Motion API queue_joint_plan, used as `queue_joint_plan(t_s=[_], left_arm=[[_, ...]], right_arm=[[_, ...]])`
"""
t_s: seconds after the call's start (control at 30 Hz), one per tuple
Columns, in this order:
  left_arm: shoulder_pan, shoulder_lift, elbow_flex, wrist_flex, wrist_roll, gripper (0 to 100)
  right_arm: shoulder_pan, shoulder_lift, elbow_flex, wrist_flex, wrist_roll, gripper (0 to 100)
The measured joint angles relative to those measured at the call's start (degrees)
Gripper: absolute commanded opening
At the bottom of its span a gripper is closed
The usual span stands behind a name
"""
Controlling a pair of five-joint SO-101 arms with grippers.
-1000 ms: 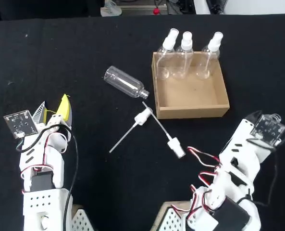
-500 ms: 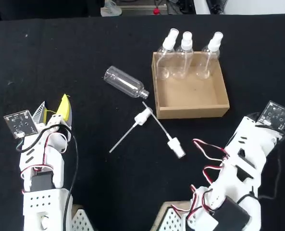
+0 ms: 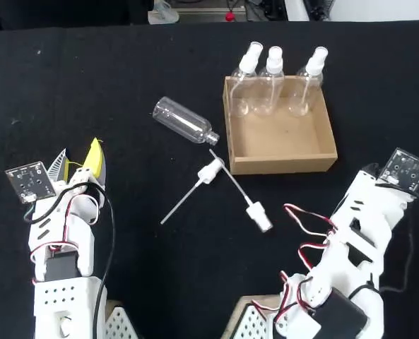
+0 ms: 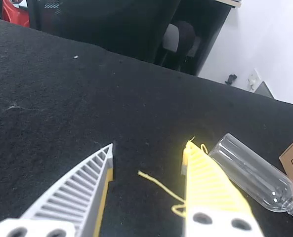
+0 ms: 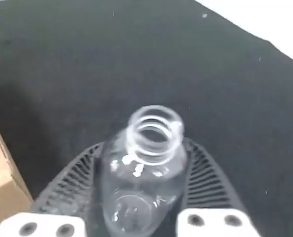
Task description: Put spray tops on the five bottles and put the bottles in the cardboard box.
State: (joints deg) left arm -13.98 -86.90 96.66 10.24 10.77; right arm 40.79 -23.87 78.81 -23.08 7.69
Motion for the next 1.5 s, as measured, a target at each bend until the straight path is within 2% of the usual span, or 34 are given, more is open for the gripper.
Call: queue_joint_plan(t_s=[0.23, 0.4, 0.53, 0.77, 0.9, 1.07, 1.3, 1.5], left_arm=[[0.0, 0.0, 0.0, 0.0, 0.0, 22], [0.0, 0.0, 0.0, 0.0, 0.0, 22], [0.0, 0.0, 0.0, 0.0, 0.0, 22], [0.0, 0.0, 0.0, 0.0, 0.0, 22], [0.0, 0.0, 0.0, 0.0, 0.0, 22], [0.0, 0.0, 0.0, 0.0, 0.0, 22], [0.0, 0.0, 0.0, 0.0, 0.0, 22], [0.0, 0.0, 0.0, 0.0, 0.0, 22]], right_arm=[[2.02, 0.0, 0.0, -4.92, 0.0, 3.9], [4.92, -4.48, -0.09, -1.85, 0.0, 3.9], [5.45, -13.45, -2.99, 12.66, 0.0, 3.9], [2.81, -34.55, -12.4, 52.31, 0.0, 3.9], [-2.9, -43.96, -15.3, 71.03, 0.35, 3.8], [-13.54, -51.43, -15.56, 84.57, 8.44, 1.1], [-28.92, -54.42, -15.56, 91.6, 11.43, 1.1], [-42.64, -54.42, -16.97, 92.31, 7.47, 1.1]])
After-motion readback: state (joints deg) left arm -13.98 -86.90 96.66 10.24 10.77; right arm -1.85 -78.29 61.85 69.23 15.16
